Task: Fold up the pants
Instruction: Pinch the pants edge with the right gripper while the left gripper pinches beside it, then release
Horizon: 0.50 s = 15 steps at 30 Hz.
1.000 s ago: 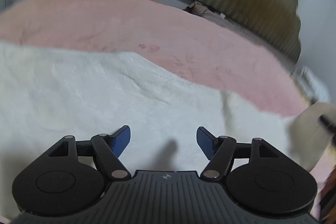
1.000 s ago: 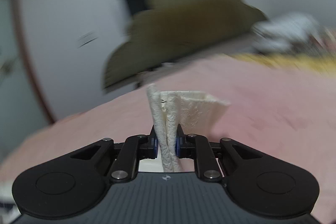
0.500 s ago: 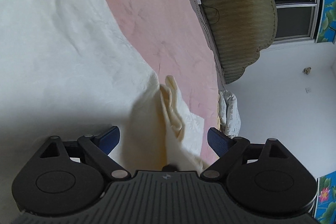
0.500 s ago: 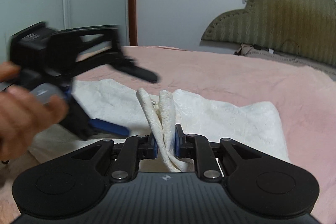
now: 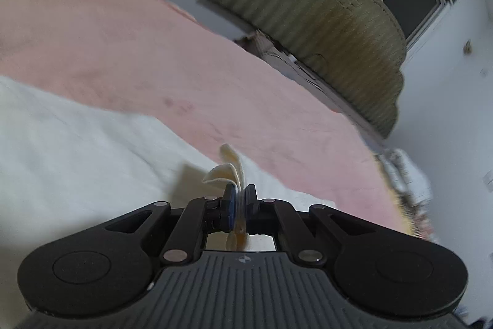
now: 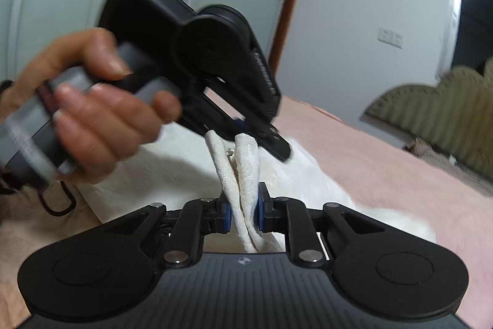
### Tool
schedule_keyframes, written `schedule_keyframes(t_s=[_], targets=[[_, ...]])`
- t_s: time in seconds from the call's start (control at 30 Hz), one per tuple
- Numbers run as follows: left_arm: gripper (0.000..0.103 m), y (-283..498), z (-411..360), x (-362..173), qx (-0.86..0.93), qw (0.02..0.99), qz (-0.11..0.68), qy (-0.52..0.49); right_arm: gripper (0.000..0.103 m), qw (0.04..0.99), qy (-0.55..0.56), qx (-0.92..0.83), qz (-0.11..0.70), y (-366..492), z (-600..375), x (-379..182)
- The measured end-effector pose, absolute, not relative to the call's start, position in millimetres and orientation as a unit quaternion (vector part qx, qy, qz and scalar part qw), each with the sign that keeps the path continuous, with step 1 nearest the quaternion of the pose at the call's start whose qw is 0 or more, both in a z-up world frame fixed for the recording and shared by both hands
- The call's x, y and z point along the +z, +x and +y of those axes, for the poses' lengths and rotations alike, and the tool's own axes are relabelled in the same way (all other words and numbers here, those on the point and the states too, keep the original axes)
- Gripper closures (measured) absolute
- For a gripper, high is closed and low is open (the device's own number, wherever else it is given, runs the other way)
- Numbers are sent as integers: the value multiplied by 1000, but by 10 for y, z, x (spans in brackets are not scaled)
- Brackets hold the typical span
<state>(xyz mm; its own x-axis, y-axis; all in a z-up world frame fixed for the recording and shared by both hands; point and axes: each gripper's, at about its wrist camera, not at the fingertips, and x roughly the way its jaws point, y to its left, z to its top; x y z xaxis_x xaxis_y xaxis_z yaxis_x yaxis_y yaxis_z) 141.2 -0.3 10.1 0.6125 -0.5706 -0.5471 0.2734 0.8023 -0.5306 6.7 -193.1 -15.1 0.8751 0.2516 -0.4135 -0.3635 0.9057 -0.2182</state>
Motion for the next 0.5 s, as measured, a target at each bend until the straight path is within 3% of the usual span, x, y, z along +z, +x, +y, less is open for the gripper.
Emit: schedule_keyframes(t_s=[0.2,0.23,0.37,0.5], targets=[[93,1489,-13,-222,-187,866,436,-158,88,931,-151,185,277,383,-1801,-466],[79,1486,-11,-213,-186,869,432,-157,87,932,-154,182,274,379,-1795,-466],[76,1427,91,-69,-156,891,402,-141,73,926,-145,181,296,383,-1839,-387],[75,1370,259,98,-113,915,374,-103,71,918,-75,247,302,310,-2151,-110]])
